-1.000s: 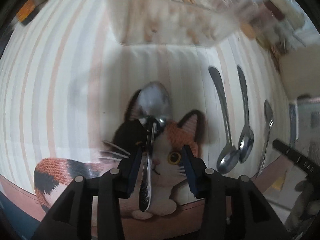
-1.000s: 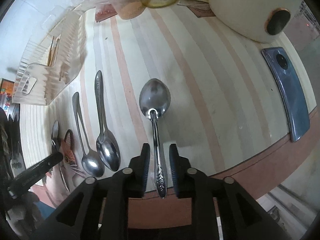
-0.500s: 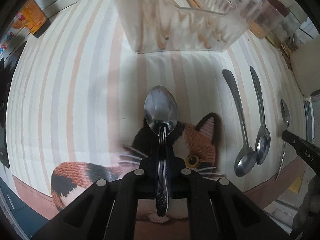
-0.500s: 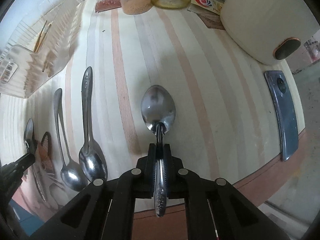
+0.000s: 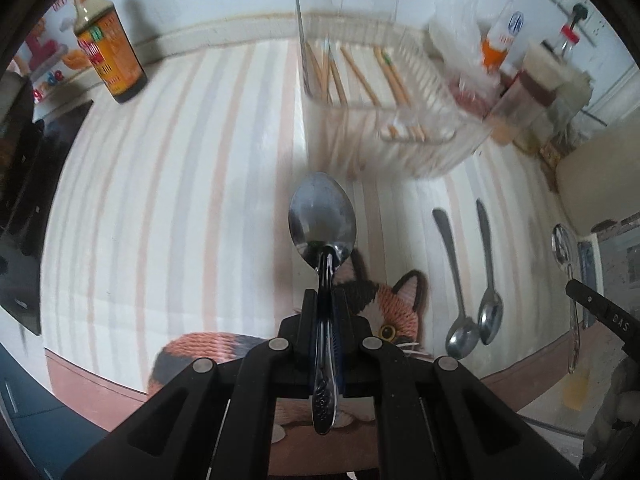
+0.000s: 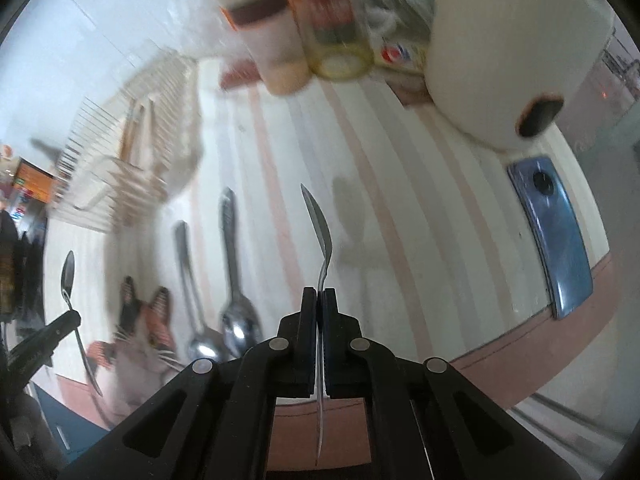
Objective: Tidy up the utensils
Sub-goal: 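Carry both spoons into the drainer basket and open both tools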
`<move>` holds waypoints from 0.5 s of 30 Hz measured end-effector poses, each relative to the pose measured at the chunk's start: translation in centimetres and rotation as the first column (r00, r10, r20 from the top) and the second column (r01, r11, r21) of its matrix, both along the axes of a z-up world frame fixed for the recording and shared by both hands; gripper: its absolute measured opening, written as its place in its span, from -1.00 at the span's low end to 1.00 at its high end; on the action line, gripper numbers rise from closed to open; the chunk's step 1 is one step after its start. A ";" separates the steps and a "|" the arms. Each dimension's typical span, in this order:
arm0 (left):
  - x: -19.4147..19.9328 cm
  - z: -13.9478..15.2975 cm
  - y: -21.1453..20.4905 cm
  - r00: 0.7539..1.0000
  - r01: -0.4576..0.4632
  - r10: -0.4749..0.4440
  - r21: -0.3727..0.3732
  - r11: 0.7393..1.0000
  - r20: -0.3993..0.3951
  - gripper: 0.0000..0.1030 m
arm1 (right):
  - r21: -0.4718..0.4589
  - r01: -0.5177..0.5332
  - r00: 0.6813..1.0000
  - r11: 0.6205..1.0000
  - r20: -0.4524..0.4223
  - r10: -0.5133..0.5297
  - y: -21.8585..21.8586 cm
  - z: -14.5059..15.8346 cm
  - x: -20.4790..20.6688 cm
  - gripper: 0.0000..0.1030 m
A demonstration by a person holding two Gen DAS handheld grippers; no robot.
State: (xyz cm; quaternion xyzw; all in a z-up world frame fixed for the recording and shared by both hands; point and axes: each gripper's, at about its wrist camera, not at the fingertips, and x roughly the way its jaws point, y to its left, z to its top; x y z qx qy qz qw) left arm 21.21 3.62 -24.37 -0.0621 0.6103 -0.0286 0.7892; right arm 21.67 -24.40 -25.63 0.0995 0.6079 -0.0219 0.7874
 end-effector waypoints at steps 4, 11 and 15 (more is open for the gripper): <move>-0.3 2.3 1.3 0.999 -0.014 0.014 -0.015 1.000 0.044 -0.92 | 0.051 0.011 0.999 0.999 0.042 -0.013 0.4 1.4 0.8 -0.96; 0.6 7.8 2.1 0.987 -0.036 0.044 -0.056 0.998 0.155 -0.92 | 0.136 -0.036 0.996 0.990 0.089 0.024 2.3 4.6 2.2 -0.96; 2.6 11.0 2.0 0.976 -0.028 0.047 -0.091 0.995 0.214 -0.92 | 0.189 -0.073 0.990 0.979 0.134 0.048 4.0 6.8 4.4 -0.96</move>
